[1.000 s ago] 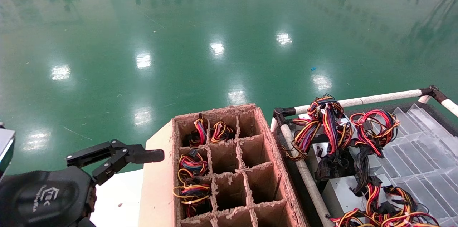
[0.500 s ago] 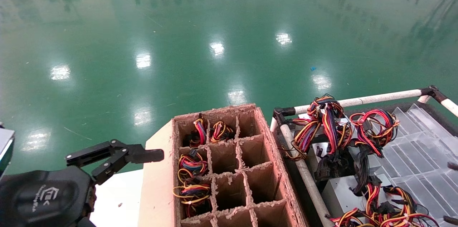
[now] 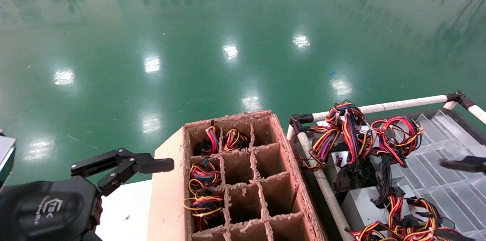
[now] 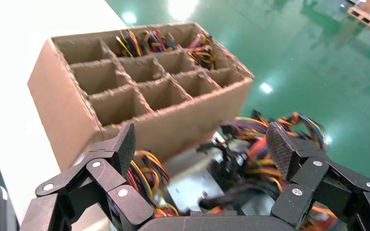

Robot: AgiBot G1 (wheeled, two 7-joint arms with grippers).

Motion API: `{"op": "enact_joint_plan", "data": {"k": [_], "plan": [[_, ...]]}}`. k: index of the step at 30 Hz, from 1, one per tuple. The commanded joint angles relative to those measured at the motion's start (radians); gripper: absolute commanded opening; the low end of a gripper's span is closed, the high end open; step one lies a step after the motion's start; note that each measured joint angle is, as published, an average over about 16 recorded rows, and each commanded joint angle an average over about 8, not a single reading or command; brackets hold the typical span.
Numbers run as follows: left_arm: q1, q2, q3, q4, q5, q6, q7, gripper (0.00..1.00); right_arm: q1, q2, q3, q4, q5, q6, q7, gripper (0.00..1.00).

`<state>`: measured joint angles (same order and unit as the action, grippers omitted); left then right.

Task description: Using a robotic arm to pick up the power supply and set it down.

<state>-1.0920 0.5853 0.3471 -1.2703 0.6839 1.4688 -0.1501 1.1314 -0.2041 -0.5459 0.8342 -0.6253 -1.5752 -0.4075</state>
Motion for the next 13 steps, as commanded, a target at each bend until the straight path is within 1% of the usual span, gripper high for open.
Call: {"op": "enact_joint_plan", "data": {"k": [1,10,13], "plan": [[0.000,0.000,0.000,0.000,0.000,0.000,0.000,1.00,-0.002,-0.017,0.011,0.018,-0.004,0.003,0.024,1.00],[0.000,0.000,0.000,0.000,0.000,0.000,0.000,1.00,-0.013,-0.092,0.060,0.102,-0.024,0.018,0.135,1.00],[0.000,0.000,0.000,0.000,0.000,0.000,0.000,1.00,-0.015,-0.105,0.069,0.116,-0.027,0.021,0.153,1.00]]}}
